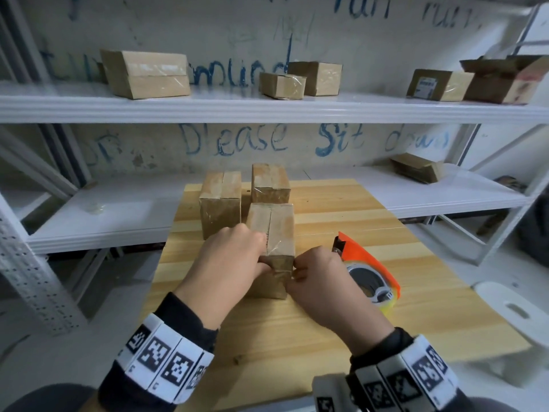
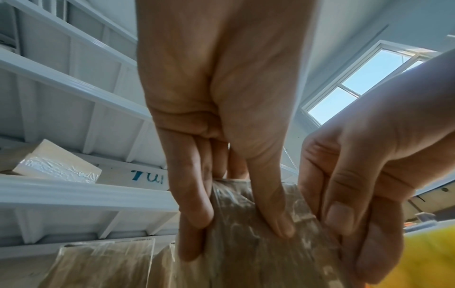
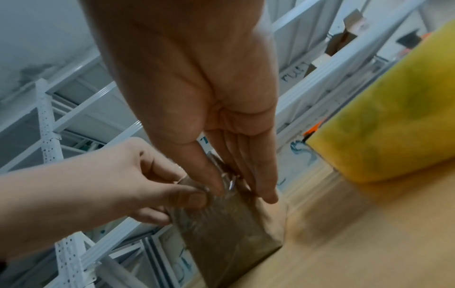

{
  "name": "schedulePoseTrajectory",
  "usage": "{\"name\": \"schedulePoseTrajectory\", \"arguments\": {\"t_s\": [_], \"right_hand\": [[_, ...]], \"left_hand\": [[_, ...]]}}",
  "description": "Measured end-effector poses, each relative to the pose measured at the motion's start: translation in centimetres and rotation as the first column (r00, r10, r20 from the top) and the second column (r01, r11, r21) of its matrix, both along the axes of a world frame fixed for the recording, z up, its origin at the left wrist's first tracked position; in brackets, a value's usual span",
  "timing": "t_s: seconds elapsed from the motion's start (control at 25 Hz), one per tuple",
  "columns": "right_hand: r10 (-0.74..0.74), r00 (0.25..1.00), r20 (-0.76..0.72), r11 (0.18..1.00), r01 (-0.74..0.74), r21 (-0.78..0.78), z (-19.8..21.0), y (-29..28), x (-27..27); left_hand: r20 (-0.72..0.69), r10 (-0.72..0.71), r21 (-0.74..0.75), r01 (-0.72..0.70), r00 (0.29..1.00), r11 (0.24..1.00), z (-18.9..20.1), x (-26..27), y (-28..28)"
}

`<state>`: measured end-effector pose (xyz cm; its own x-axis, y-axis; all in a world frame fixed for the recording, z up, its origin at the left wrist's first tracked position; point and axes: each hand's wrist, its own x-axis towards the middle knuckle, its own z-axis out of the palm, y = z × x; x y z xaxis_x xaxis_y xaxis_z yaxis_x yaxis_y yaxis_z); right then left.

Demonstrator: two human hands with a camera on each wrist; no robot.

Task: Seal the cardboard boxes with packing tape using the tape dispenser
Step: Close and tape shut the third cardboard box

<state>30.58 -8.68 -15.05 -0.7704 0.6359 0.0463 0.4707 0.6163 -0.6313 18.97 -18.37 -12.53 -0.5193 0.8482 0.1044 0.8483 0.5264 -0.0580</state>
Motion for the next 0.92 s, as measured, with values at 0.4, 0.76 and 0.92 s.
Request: {"name": "schedulePoseTrajectory", "arguments": {"t_s": [0.4, 0.76, 0.92], "right_hand": [[0.098, 0.994, 0.039, 0.949, -0.082, -0.304, 0.1, -1.4, 0.4], [0.131, 0.990, -0.049, 0.966, -0.139, -0.219, -1.3, 0.2, -0.2], [0.140, 0.986, -0.089, 0.988, -0.145, -0.045, -0.7, 1.4, 0.0]], "left_hand": [[0.002, -0.015, 0.036, 0.015, 1.000, 0.999, 0.3, 0.3, -0.1], [0.157, -0.051, 0.169, 0.024, 0.986, 0.985, -0.1, -0.2, -0.9], [0.395, -0.111, 0.308, -0.018, 0.912, 0.951, -0.9, -1.5, -1.1]]}}
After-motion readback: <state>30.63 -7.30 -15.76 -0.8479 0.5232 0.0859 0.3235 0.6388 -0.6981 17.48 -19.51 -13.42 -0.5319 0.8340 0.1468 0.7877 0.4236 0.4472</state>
